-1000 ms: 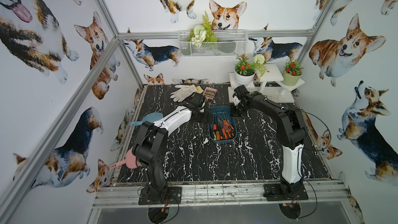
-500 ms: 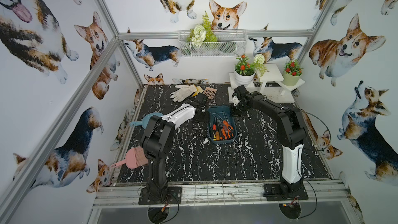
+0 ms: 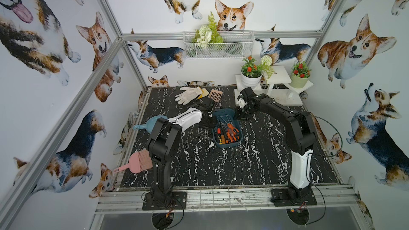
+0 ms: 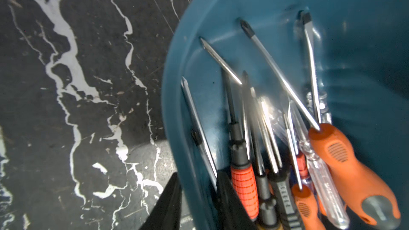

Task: Take out the screwdriver from the storage box
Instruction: Pick up the storage box at the center of the board.

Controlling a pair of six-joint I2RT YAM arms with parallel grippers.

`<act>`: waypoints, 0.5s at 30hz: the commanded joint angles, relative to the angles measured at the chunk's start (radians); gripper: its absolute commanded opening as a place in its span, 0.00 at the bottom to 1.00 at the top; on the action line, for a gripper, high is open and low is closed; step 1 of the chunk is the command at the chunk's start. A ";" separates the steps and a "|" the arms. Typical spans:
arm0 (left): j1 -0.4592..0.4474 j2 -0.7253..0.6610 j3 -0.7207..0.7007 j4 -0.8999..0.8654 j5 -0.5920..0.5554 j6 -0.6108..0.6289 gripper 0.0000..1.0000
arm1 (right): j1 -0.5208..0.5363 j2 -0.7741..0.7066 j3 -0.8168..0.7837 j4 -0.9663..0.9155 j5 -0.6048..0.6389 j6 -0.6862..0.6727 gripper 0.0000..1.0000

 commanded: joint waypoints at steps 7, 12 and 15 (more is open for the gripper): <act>0.003 0.016 -0.001 -0.024 -0.039 -0.003 0.00 | 0.008 -0.061 -0.003 -0.023 0.009 -0.014 0.46; 0.008 0.004 0.002 -0.033 -0.087 -0.026 0.00 | 0.022 -0.149 -0.024 -0.072 0.033 -0.051 0.51; 0.019 -0.005 0.001 -0.037 -0.113 -0.050 0.00 | 0.043 -0.187 -0.038 -0.120 0.032 -0.072 0.51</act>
